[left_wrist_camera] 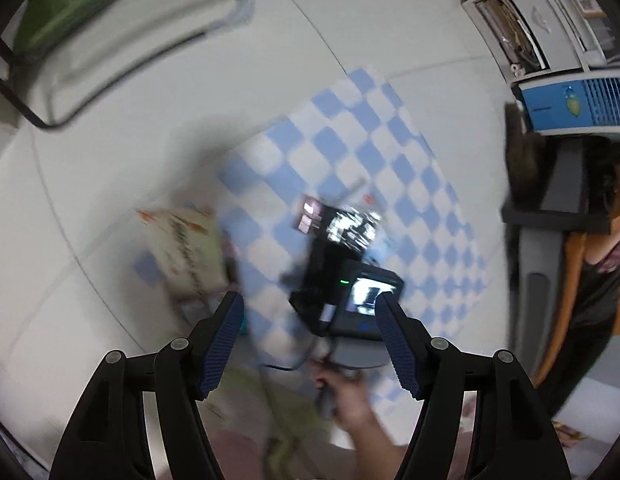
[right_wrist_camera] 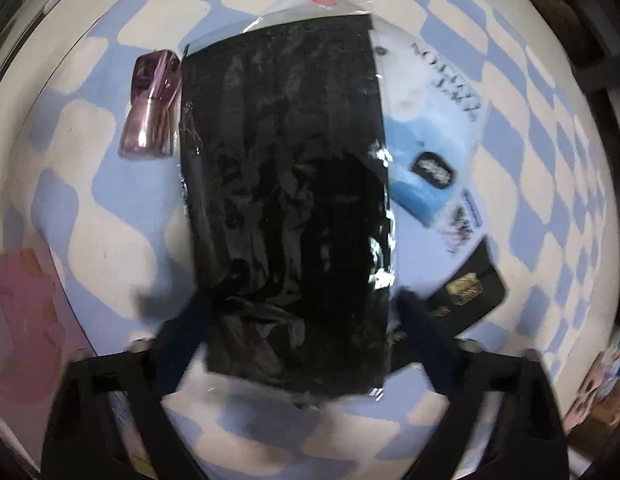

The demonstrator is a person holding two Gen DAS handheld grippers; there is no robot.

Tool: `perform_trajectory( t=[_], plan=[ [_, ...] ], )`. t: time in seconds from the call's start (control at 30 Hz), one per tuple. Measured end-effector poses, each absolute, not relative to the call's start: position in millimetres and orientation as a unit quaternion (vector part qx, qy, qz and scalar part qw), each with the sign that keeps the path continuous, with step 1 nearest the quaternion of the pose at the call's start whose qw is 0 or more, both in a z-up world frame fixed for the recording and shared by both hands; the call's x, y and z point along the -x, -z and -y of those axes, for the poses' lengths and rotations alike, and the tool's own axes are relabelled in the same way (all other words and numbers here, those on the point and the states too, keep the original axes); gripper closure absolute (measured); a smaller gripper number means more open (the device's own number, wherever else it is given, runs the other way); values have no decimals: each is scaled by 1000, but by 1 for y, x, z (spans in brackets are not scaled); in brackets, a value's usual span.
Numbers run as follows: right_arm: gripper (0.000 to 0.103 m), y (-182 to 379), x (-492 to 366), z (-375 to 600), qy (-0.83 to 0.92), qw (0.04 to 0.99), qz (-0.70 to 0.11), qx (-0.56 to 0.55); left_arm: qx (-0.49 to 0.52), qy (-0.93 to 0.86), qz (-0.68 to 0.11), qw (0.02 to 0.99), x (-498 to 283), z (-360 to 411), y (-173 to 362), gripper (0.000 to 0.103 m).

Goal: Organize objects
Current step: 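Grasp the black mask bag with the right gripper and lift it, then pass the black mask bag from the right gripper to the left gripper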

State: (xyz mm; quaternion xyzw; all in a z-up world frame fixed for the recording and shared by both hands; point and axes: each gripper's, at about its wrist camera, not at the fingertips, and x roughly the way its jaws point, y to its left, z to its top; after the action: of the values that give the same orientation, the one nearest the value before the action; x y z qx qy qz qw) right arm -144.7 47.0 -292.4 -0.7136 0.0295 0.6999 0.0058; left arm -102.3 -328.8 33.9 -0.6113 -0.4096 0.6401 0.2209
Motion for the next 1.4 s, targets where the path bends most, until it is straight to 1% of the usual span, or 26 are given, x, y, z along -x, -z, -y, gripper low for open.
perform_trajectory(
  t=[0.03, 0.07, 0.1, 0.13, 0.23, 0.27, 0.4, 0.5, 0.57, 0.63, 0.73, 0.8, 0.83, 0.9, 1.0, 1.07, 1.13, 1.23, 1.3, 1.4],
  plan=[
    [51, 286, 143, -51, -702, -4, -29, 711, 607, -635, 415, 236, 105, 323, -36, 36],
    [74, 282, 141, -54, -701, -18, -40, 712, 596, -639, 414, 254, 106, 316, -41, 36],
    [87, 277, 137, -58, -693, -41, -58, 717, 592, -647, 405, 260, 105, 313, -45, 36],
    [94, 273, 133, -63, -684, -57, -71, 724, 589, -659, 390, 258, 104, 309, -48, 36],
    [94, 240, 112, -86, -692, -51, -66, 717, 595, -693, 341, 222, 91, 305, -47, 36],
    [94, 230, 106, -94, -694, -56, -75, 714, 600, -693, 338, 210, 86, 307, -43, 36],
    [94, 184, 79, -122, -711, -101, -117, 686, 604, -671, 388, 185, 60, 322, -19, 36],
    [94, 155, 55, -128, -727, -123, -144, 660, 600, -656, 413, 197, 37, 324, -4, 36],
    [94, 147, 51, -105, -728, -151, -176, 645, 594, -648, 429, 208, 25, 325, 7, 36],
    [94, 136, 30, -94, -732, -166, -186, 634, 584, -643, 449, 208, 10, 334, 12, 36],
    [91, 132, 12, -81, -725, -201, -198, 629, 583, -644, 450, 205, -5, 343, 10, 36],
    [91, 137, 16, -75, -692, -254, -251, 628, 579, -663, 423, 217, -10, 339, -7, 36],
    [91, 138, 16, -76, -675, -272, -280, 626, 568, -682, 403, 225, -13, 336, -18, 36],
    [91, 141, 16, -82, -642, -304, -345, 614, 546, -705, 386, 235, -22, 330, -33, 36],
    [91, 138, 14, -89, -612, -324, -400, 600, 521, -710, 394, 262, -30, 316, -23, 36],
    [91, 133, 14, -95, -618, -322, -410, 589, 500, -693, 412, 317, -35, 307, -11, 36],
    [91, 128, 14, -99, -622, -329, -414, 577, 487, -693, 401, 348, -35, 297, -1, 36],
    [91, 130, 16, -98, -609, -354, -421, 572, 489, -674, 417, 364, -31, 285, 18, 36],
    [91, 129, 15, -92, -612, -368, -408, 568, 492, -659, 433, 370, -22, 276, 26, 36],
    [91, 125, 12, -86, -619, -382, -390, 564, 479, -661, 434, 381, -14, 271, 23, 36]
  ],
)
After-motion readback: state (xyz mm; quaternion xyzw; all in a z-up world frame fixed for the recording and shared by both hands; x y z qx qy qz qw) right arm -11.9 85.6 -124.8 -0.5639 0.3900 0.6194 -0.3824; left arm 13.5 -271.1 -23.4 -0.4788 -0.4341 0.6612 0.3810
